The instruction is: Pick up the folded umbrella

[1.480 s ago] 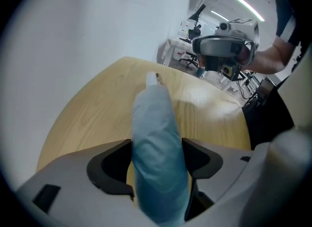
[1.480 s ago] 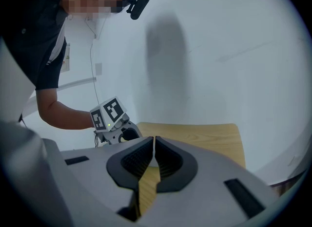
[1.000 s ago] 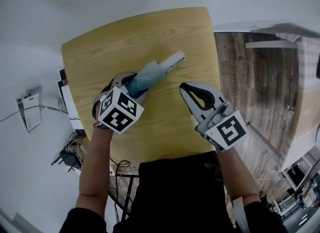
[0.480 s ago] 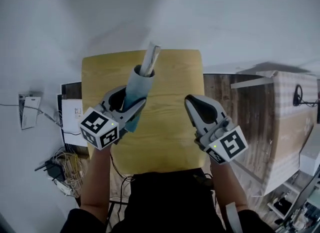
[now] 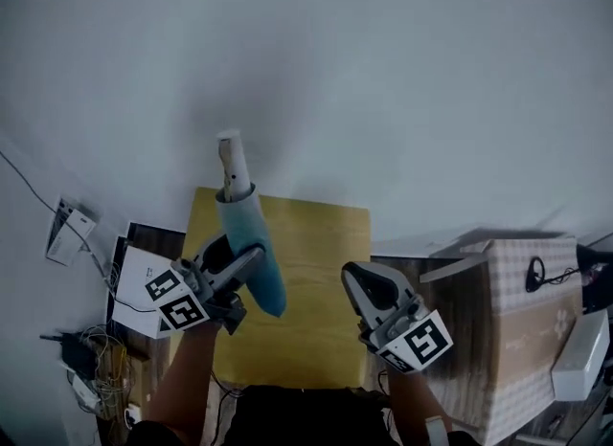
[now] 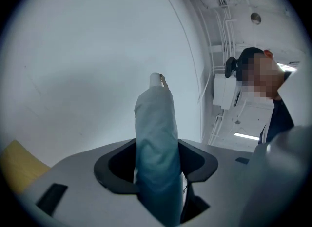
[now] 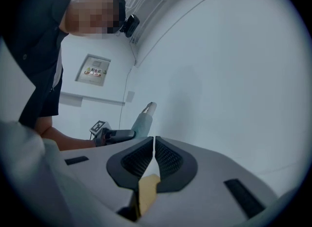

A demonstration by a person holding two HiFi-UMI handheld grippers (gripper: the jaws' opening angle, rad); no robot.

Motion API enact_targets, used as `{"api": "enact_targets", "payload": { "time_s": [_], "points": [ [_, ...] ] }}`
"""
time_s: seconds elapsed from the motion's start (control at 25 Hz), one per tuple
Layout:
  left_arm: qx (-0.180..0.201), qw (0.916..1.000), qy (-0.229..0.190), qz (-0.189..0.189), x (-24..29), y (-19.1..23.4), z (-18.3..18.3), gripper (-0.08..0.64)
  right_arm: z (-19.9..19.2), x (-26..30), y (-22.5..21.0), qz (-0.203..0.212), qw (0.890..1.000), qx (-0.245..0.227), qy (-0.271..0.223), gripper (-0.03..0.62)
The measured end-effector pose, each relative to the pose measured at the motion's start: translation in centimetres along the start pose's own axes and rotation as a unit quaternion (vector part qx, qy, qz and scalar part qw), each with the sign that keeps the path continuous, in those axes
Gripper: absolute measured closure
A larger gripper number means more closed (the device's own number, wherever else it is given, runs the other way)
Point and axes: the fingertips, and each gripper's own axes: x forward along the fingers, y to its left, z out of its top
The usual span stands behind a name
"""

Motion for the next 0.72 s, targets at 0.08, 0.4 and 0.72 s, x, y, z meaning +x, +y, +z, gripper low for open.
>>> {"api": "enact_targets", "payload": {
  "time_s": [0.08,0.4,0.72],
  "points": [
    [0.005,0.9998,-0.018,0.007,-0.9,-2.0,0.5,0.308,0.7,-0.6,1.3,0.021,1.000,-0.004,-0.004,0.566],
    [0.001,0.9984,-0.051,0.024,-3.0,-10.4,-2.0,0.307,4.1,-5.9,4.2,0.089,0.995,-0.015,-0.039,0.566],
    [-0.023,0.9953,-0.093,0.012,-5.2,-20.2,-6.7,0.305,2.7,-15.3,6.6,0.101,0.994,0.009,-0.032,0.566]
  ]
}}
